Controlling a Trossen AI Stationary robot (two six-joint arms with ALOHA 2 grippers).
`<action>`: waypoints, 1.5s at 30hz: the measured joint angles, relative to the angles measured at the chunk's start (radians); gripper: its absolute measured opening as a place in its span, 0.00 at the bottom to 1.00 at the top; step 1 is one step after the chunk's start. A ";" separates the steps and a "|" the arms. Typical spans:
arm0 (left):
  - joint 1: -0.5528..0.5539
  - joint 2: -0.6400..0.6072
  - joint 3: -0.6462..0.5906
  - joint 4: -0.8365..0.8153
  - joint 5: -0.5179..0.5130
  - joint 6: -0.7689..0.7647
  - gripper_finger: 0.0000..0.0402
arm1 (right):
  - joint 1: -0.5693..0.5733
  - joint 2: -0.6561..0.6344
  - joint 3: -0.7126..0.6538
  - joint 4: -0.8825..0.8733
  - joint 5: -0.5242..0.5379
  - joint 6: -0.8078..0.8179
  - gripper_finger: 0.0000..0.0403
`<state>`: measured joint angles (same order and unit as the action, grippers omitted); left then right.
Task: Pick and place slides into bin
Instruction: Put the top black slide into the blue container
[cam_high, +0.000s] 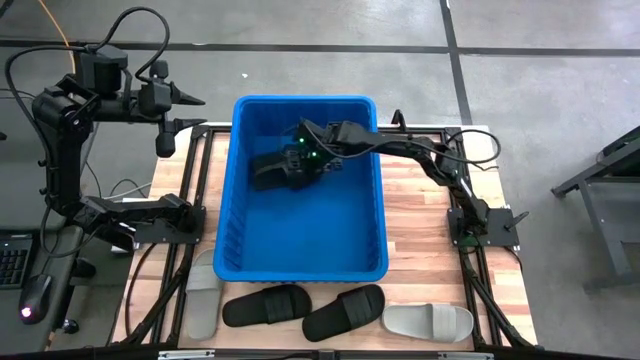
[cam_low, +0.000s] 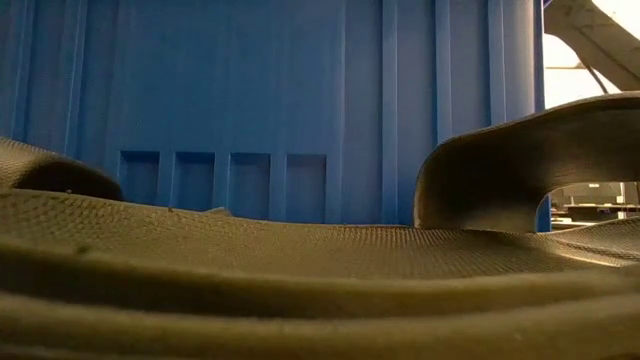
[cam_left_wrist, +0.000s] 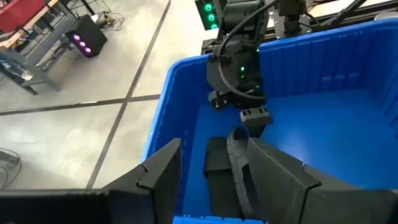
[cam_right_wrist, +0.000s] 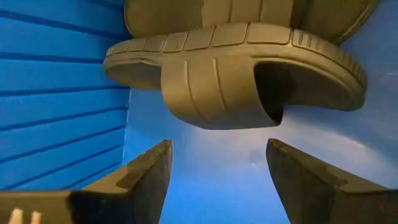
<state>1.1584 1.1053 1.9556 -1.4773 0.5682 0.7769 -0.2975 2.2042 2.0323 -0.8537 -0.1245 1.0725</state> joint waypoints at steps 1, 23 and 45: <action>0.000 0.000 0.000 0.000 0.000 0.000 0.43 | -0.002 0.002 0.000 0.005 0.000 0.000 0.61; 0.000 0.004 0.000 -0.015 0.000 -0.007 0.43 | -0.043 0.077 -0.001 0.103 -0.027 -0.088 0.61; 0.000 0.007 0.000 -0.015 0.000 -0.023 0.43 | -0.057 0.132 0.038 0.309 -0.306 -0.078 0.01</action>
<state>1.1583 1.1122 1.9556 -1.4921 0.5682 0.7536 -0.3549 2.3366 2.0701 -0.5446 -0.4300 0.9948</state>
